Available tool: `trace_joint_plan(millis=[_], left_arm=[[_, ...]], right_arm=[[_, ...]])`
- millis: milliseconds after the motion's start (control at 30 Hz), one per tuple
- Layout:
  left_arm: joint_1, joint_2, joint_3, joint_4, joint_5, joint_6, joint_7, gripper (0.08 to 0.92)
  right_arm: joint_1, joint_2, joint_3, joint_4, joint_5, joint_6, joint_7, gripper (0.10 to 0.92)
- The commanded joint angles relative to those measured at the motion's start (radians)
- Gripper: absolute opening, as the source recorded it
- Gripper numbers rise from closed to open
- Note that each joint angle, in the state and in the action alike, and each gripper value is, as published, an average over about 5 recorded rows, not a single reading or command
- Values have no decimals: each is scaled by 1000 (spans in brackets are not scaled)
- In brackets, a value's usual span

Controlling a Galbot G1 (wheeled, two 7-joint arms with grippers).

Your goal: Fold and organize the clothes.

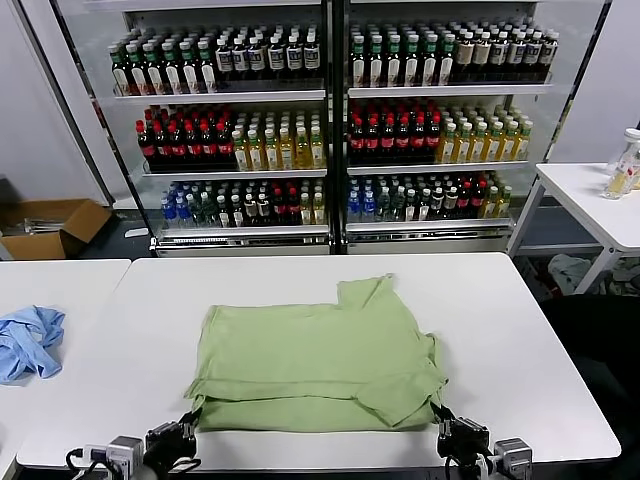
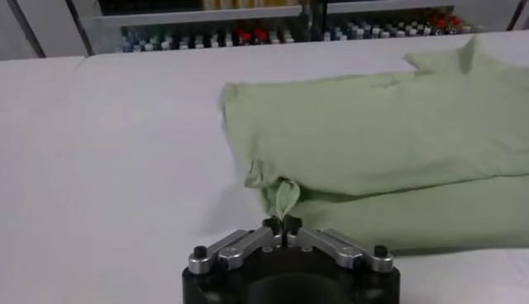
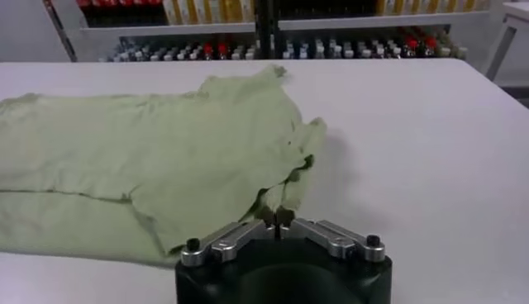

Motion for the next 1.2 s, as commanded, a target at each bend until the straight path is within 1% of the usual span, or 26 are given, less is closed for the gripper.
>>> trace_joint_plan(millis=[33,133,233,300,367,467,567,633,700,800,1000,1200], left_arm=[[76,-1,-34,-53,28,-1,-10,166],[77,-2,-54,-86,27,-1,-16,253],[76,-2,-79,-151,27,-1,-18,339],[55,1,-92,-186,22,-1,-16,400],[-1,11,-93,-189,3,-2,-15,461],[-138,35,-60,-113,-52,-6,-17,547],[-306,51,-3,32,-102,-5,-9,634],[-419,56,35,134,-122,-4,9,686],[-506,62,66,216,-128,-3,35,746],[-608,77,108,311,-129,-2,67,805],[-762,109,202,483,-126,-1,119,822],[-863,118,279,627,-103,-6,165,823]], right_arm=[[-48,2,6,34,-32,3,6,241],[-49,-9,47,71,-18,-7,6,327],[-34,-30,94,125,16,-24,6,414],[-2,-46,110,145,43,-34,6,474],[67,-59,108,135,72,-39,6,535],[242,-60,60,28,105,-41,20,630],[467,-44,-32,-136,139,-42,53,726],[589,-29,-94,-234,156,-42,67,768],[699,-14,-151,-333,161,-42,72,801],[846,8,-218,-457,161,-42,69,820],[1033,75,-319,-663,160,-42,64,823],[1170,157,-385,-860,157,-42,63,823]])
